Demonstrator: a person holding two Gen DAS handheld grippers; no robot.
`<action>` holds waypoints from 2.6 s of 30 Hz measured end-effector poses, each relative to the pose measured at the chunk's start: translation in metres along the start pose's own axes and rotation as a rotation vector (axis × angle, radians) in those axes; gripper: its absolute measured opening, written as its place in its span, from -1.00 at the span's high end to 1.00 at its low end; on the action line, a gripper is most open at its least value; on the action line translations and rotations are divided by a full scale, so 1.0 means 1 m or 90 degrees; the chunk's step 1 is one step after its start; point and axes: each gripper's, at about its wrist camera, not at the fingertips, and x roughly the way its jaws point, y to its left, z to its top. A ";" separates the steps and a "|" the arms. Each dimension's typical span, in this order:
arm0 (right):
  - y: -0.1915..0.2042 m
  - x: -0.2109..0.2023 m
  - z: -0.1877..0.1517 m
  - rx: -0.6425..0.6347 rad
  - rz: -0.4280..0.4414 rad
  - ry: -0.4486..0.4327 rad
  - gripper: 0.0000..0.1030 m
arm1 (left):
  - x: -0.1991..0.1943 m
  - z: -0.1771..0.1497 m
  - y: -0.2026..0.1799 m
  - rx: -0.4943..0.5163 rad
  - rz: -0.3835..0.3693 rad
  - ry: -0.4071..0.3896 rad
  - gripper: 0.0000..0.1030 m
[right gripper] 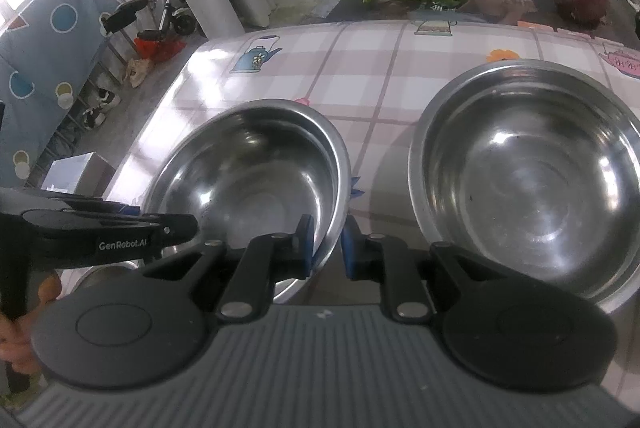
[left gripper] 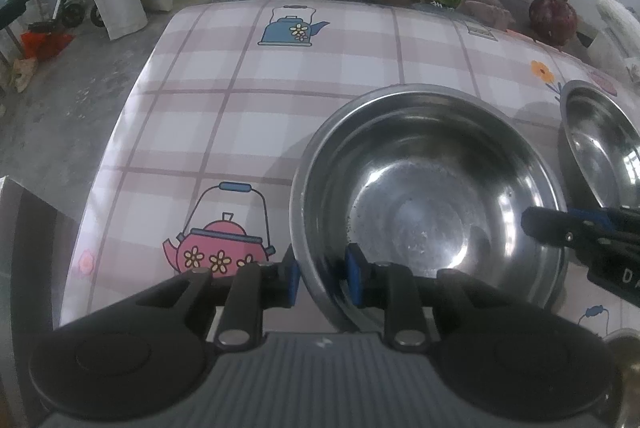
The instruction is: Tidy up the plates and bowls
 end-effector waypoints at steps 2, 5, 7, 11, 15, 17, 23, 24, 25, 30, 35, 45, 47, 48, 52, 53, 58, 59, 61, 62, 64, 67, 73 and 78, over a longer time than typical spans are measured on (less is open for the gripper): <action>0.000 0.001 -0.001 -0.001 0.001 -0.002 0.71 | 0.000 0.000 -0.001 0.001 0.004 -0.001 0.51; 0.002 0.002 -0.001 -0.006 -0.006 -0.005 0.71 | 0.000 0.001 -0.002 0.001 0.009 0.001 0.51; 0.003 0.002 -0.002 -0.010 -0.011 -0.006 0.71 | -0.002 0.001 -0.003 0.002 0.011 0.000 0.51; 0.003 0.001 -0.001 -0.009 -0.010 -0.006 0.71 | -0.005 0.001 -0.004 0.006 0.011 -0.005 0.51; 0.002 -0.001 -0.001 -0.008 -0.010 -0.008 0.71 | -0.009 0.002 -0.005 0.010 0.012 -0.009 0.51; 0.002 -0.002 -0.001 -0.008 -0.010 -0.009 0.71 | -0.011 0.002 -0.006 0.011 0.013 -0.010 0.51; 0.002 -0.005 0.001 -0.011 -0.009 -0.012 0.71 | -0.016 0.003 -0.006 0.011 0.016 -0.017 0.51; 0.002 -0.006 0.001 -0.011 -0.009 -0.014 0.71 | -0.017 0.003 -0.005 0.010 0.016 -0.018 0.51; 0.003 -0.007 0.002 -0.012 -0.008 -0.014 0.71 | -0.018 0.002 -0.005 0.010 0.016 -0.019 0.51; 0.004 -0.009 0.002 -0.012 -0.007 -0.016 0.70 | -0.019 0.002 -0.004 0.009 0.016 -0.020 0.51; 0.004 -0.010 0.001 -0.012 -0.005 -0.013 0.69 | -0.022 0.002 -0.004 0.009 0.016 -0.023 0.51; 0.006 -0.018 0.002 -0.015 -0.001 -0.019 0.68 | -0.040 -0.001 -0.007 0.014 0.021 -0.040 0.51; 0.007 -0.022 0.002 -0.016 0.000 -0.022 0.68 | -0.045 0.000 -0.009 0.015 0.021 -0.046 0.51; 0.007 -0.024 0.002 -0.015 0.000 -0.024 0.67 | -0.047 0.000 -0.009 0.016 0.021 -0.049 0.51; 0.005 -0.035 0.004 -0.010 0.002 -0.034 0.67 | -0.060 0.002 -0.016 0.019 0.020 -0.066 0.51; 0.004 -0.038 0.005 -0.008 0.001 -0.038 0.67 | -0.063 0.002 -0.018 0.020 0.019 -0.069 0.50; -0.003 -0.058 0.008 -0.002 -0.004 -0.057 0.67 | -0.076 0.006 -0.034 0.035 0.017 -0.084 0.48; -0.005 -0.063 0.008 -0.002 -0.006 -0.061 0.67 | -0.078 0.007 -0.038 0.038 0.016 -0.087 0.48; -0.010 -0.071 0.008 0.001 -0.011 -0.068 0.67 | -0.081 0.009 -0.044 0.044 0.012 -0.091 0.48; -0.012 -0.075 0.008 0.002 -0.013 -0.071 0.67 | -0.083 0.010 -0.050 0.048 0.010 -0.094 0.48; -0.019 -0.084 0.008 0.005 -0.019 -0.077 0.67 | -0.086 0.012 -0.058 0.055 0.006 -0.098 0.48; -0.031 -0.095 0.008 0.012 -0.028 -0.085 0.67 | -0.088 0.016 -0.074 0.066 -0.001 -0.104 0.48; -0.063 -0.113 0.010 0.028 -0.049 -0.093 0.66 | -0.085 0.025 -0.111 0.086 -0.021 -0.107 0.48; -0.098 -0.122 0.013 0.045 -0.075 -0.092 0.66 | -0.073 0.035 -0.146 0.100 -0.043 -0.103 0.46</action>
